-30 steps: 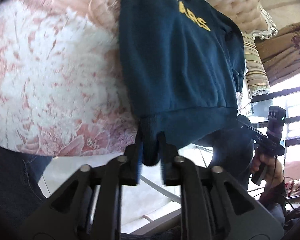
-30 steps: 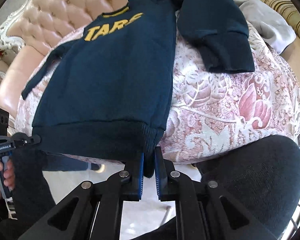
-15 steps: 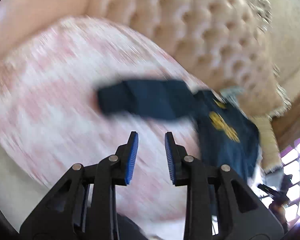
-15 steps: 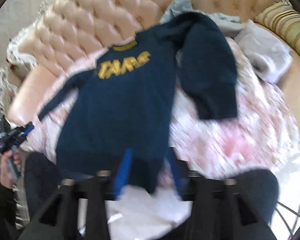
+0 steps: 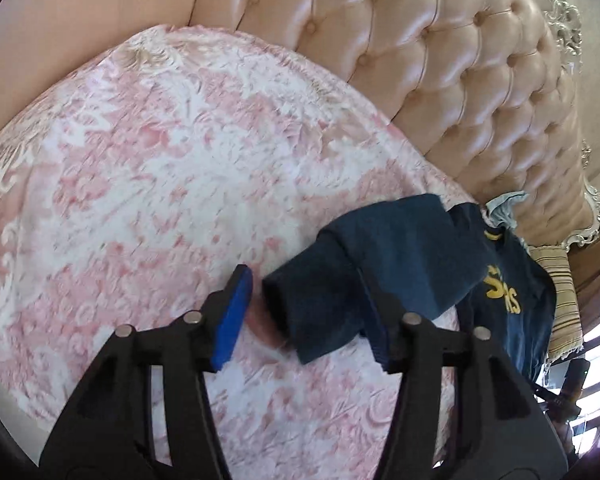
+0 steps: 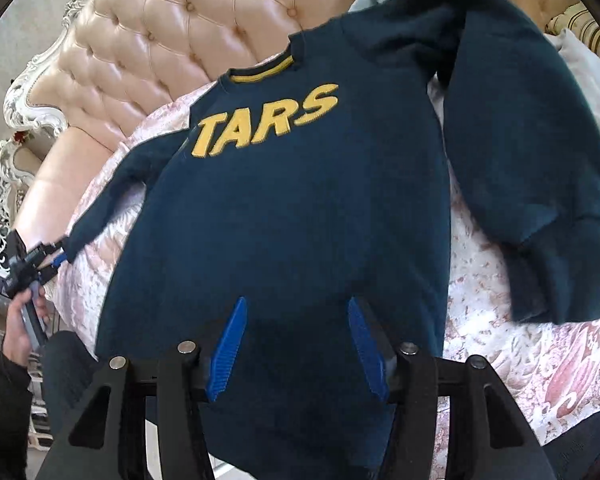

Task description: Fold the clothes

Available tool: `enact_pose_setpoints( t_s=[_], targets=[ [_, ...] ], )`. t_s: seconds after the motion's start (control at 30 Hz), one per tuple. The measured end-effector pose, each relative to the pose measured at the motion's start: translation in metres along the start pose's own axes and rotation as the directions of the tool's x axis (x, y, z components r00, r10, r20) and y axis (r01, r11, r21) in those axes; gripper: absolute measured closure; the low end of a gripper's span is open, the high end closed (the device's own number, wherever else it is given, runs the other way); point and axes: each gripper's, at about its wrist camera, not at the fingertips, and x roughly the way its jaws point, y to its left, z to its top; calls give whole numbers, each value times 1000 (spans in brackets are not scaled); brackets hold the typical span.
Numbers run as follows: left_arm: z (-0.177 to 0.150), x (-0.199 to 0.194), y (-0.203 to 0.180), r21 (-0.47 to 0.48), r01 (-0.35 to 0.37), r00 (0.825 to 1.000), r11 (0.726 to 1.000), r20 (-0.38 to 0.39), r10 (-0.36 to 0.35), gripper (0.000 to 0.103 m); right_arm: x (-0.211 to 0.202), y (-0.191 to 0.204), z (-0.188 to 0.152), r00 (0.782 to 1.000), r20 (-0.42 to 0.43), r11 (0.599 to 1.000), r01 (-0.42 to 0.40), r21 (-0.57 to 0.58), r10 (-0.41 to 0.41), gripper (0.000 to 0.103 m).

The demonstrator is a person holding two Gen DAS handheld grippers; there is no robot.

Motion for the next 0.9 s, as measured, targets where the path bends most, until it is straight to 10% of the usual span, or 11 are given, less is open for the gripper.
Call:
enact_pose_setpoints(
  t_s=[0.27, 0.33, 0.9],
  targets=[
    [6, 8, -4, -42, 93, 995, 995, -40, -95, 53, 5, 10, -3, 999, -27, 996, 21, -83, -24, 30],
    [12, 14, 3, -76, 85, 994, 994, -69, -90, 89, 5, 11, -4, 999, -26, 997, 21, -79, -23, 26],
    [13, -50, 28, -195, -9, 999, 981, 49, 19, 92, -1, 7, -6, 1000, -14, 999, 5, -38, -5, 25]
  ],
)
